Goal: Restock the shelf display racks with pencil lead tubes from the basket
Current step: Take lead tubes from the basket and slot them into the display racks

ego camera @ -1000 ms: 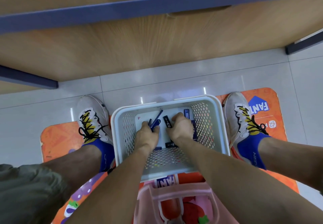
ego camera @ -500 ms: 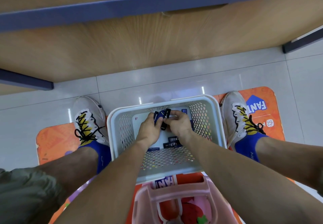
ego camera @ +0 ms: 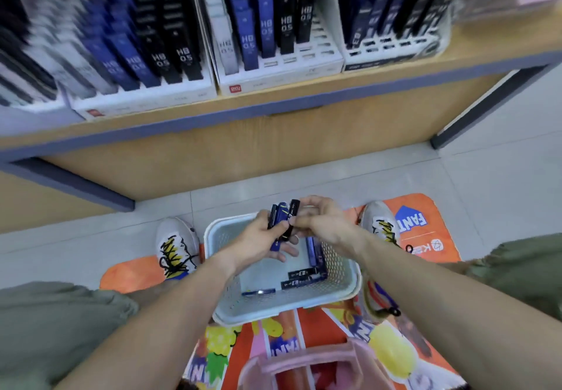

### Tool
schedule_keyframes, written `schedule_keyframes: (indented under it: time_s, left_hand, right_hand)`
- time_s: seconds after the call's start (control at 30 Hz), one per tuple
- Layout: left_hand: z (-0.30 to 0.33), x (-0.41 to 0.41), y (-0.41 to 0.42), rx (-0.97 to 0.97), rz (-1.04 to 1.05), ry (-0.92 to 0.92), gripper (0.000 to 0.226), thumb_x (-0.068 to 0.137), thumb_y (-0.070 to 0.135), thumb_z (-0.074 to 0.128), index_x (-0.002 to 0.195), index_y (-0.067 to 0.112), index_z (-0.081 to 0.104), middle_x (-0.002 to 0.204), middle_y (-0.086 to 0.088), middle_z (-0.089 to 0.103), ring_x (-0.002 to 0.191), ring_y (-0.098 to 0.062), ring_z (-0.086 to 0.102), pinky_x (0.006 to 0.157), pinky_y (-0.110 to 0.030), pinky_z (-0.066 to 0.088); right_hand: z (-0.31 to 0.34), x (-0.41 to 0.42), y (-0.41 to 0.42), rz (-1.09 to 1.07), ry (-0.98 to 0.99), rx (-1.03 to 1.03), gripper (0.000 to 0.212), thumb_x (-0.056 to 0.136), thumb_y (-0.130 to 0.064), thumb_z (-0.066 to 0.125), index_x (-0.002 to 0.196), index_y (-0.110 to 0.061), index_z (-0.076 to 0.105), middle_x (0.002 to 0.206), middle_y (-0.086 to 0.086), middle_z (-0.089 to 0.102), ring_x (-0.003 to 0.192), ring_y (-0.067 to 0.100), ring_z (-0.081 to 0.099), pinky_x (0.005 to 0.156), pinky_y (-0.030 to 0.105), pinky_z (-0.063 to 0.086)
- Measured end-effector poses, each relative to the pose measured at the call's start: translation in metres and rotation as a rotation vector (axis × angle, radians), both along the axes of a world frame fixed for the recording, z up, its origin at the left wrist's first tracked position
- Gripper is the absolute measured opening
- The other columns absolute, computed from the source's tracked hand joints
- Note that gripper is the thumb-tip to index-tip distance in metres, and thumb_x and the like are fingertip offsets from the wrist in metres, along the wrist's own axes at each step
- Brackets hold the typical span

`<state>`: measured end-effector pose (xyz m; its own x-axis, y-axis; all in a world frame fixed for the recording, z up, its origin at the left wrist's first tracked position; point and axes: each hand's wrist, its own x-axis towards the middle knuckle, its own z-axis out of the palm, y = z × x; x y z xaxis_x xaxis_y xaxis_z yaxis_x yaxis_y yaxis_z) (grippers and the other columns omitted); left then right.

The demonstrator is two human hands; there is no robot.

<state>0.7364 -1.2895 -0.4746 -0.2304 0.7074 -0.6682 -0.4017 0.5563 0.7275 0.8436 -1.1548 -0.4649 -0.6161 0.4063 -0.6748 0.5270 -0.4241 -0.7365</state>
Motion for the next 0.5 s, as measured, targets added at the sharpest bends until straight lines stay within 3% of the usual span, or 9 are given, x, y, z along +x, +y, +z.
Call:
schedule_keyframes:
  time_s: [0.1,0.2,0.33,0.5]
  left_hand:
    - [0.066,-0.012,0.013,0.13,-0.036,0.058,0.022,0.109,0.019,0.045,0.126,0.005,0.044,0.089,-0.009,0.073,0.069,-0.025,0.072,0.052,-0.024,0.052]
    - [0.133,-0.024,0.027,0.222,-0.064,0.096,0.021,0.109,0.018,0.043,0.123,0.006,0.053,0.091,-0.011,0.073,0.068,-0.021,0.071,0.054,-0.022,0.051]
    - [0.204,-0.036,0.047,0.322,0.005,0.092,0.021,0.108,0.017,0.045,0.117,0.006,0.06,0.091,-0.016,0.07,0.065,-0.025,0.066,0.051,-0.024,0.047]
    - [0.26,-0.051,0.069,0.383,0.119,0.11,0.021,0.105,0.018,0.05,0.115,0.002,0.061,0.082,-0.02,0.068,0.059,-0.026,0.059,0.046,-0.026,0.043]
  right_hand:
    - [0.062,-0.009,0.022,0.048,0.103,0.1,0.049,0.085,0.015,0.069,0.128,-0.001,0.055,0.086,0.018,0.064,0.058,0.022,0.065,0.053,0.027,0.057]
    - [0.136,-0.015,0.047,0.162,0.199,0.217,0.054,0.083,0.015,0.071,0.13,-0.007,0.06,0.085,0.015,0.062,0.066,0.025,0.068,0.062,0.027,0.059]
    - [0.223,-0.025,0.073,0.282,0.29,0.374,0.035,0.081,0.009,0.077,0.109,-0.01,0.069,0.086,0.017,0.066,0.077,0.031,0.067,0.079,0.042,0.063]
    - [0.283,-0.03,0.101,0.335,0.287,0.63,0.025,0.077,-0.014,0.088,0.094,-0.011,0.07,0.079,0.007,0.068,0.069,0.012,0.059,0.069,0.03,0.051]
